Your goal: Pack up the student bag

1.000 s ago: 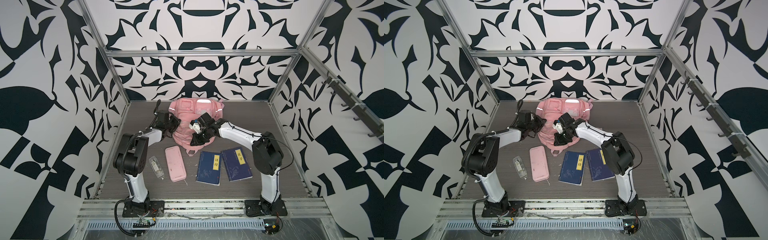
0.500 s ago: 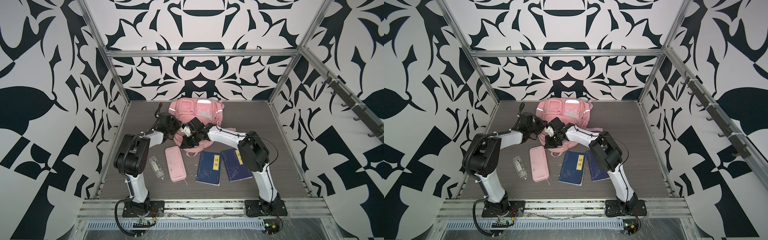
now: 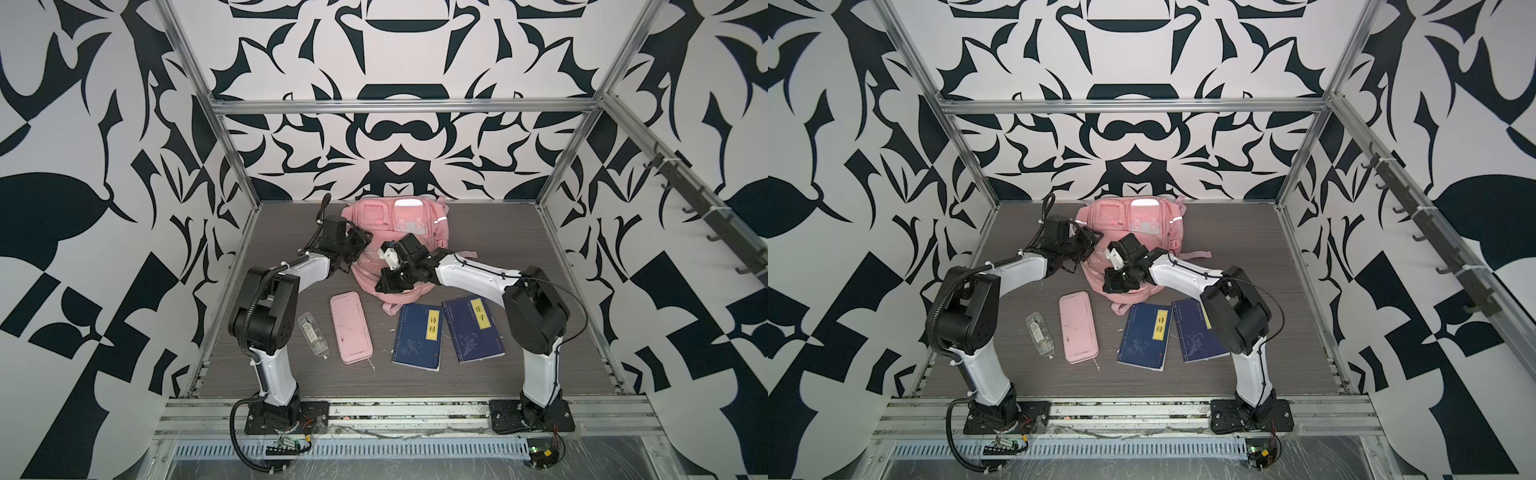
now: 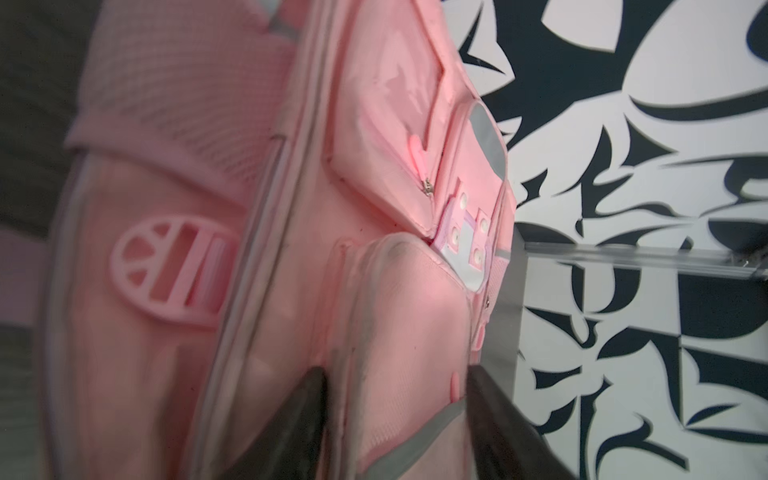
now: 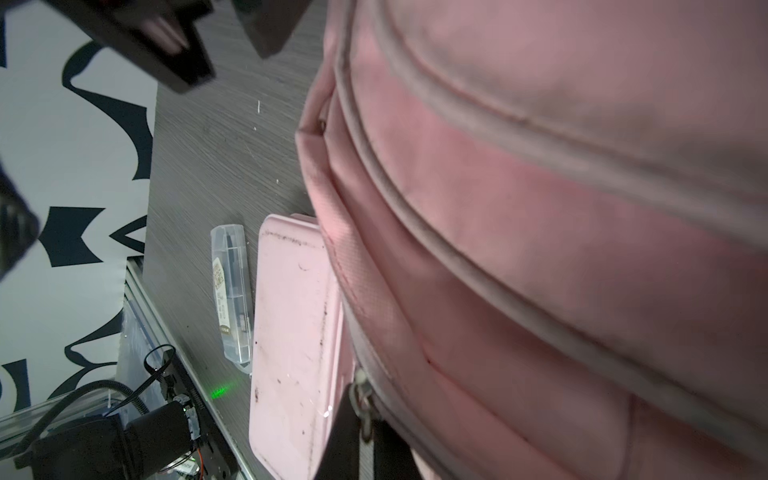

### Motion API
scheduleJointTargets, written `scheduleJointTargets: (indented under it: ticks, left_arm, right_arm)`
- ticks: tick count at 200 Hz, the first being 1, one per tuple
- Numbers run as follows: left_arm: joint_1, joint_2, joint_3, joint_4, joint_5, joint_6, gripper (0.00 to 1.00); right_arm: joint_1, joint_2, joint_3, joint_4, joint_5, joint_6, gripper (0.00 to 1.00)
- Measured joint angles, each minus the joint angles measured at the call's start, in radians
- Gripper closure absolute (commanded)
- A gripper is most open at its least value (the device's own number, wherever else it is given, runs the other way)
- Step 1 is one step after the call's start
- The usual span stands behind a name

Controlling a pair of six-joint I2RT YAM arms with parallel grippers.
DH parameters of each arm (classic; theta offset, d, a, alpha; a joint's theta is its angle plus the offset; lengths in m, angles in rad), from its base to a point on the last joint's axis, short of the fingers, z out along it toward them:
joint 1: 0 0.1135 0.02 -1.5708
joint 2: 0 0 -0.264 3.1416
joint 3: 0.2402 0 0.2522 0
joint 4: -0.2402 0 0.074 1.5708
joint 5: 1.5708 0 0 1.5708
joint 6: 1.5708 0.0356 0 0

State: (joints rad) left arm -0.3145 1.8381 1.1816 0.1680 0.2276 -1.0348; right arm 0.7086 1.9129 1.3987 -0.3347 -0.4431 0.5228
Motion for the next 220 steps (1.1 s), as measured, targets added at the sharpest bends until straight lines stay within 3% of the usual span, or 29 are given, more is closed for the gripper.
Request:
scheduleJointTargets:
  ticks: [75,149,166,192,220]
  left_arm:
    - [-0.006,0.067,0.300,-0.297,0.063,0.240,0.41]
    - [-0.082,0.244,0.404,-0.502,0.103,0.381,0.44]
    - [-0.092,0.247,0.403,-0.510,0.111,0.389,0.51]
    - [-0.091,0.247,0.385,-0.488,0.135,0.375,0.76]
    - [-0.082,0.247,0.351,-0.455,0.158,0.344,0.88]
  right_arm:
    - [-0.148,-0.249,-0.222,-0.127,0.014,-0.110,1.00]
    - [-0.167,-0.260,-0.240,-0.169,0.026,-0.161,1.00]
    - [-0.165,-0.258,-0.257,-0.167,0.024,-0.160,1.00]
    - [-0.150,-0.238,-0.265,-0.155,0.017,-0.156,1.00]
    - [-0.114,-0.196,-0.263,-0.142,0.017,-0.154,1.00]
